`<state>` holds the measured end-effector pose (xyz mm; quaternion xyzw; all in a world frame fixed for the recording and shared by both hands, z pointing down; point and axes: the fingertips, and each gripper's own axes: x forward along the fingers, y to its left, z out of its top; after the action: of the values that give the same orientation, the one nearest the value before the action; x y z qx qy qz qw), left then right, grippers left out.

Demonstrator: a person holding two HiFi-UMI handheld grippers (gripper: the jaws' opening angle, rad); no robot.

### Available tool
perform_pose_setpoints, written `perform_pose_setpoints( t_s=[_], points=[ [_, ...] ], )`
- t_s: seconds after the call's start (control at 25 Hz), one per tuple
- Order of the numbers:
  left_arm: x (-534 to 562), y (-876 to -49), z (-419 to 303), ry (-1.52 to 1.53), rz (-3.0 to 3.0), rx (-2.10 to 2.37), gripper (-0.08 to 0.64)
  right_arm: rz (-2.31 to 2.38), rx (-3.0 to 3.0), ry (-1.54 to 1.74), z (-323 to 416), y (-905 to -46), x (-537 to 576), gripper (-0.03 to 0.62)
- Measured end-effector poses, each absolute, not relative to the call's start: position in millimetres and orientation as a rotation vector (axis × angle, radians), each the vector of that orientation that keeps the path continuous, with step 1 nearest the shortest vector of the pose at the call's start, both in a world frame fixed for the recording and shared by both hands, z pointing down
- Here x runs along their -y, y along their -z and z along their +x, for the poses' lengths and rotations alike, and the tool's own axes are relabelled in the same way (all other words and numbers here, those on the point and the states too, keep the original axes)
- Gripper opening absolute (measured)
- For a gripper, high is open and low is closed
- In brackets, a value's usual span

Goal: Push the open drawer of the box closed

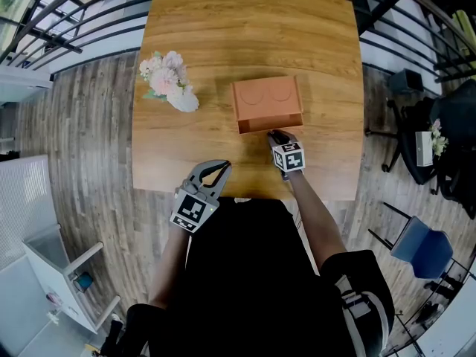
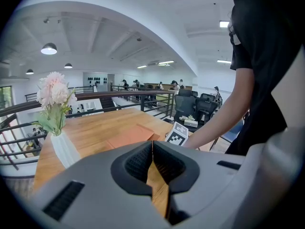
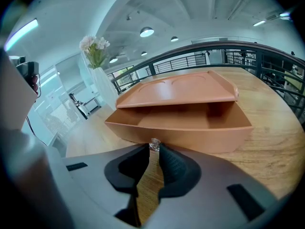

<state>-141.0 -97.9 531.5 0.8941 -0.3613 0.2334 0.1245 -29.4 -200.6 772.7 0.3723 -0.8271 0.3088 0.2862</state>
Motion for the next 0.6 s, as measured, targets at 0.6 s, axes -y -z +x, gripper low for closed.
perform_pose_setpoints(
  t_s=[0.6],
  points=[
    [100,-533,-152,-0.685,2.599,1.052,0.025,1.006,2.210,-0.814,-37,-770,220,0.080]
  ],
)
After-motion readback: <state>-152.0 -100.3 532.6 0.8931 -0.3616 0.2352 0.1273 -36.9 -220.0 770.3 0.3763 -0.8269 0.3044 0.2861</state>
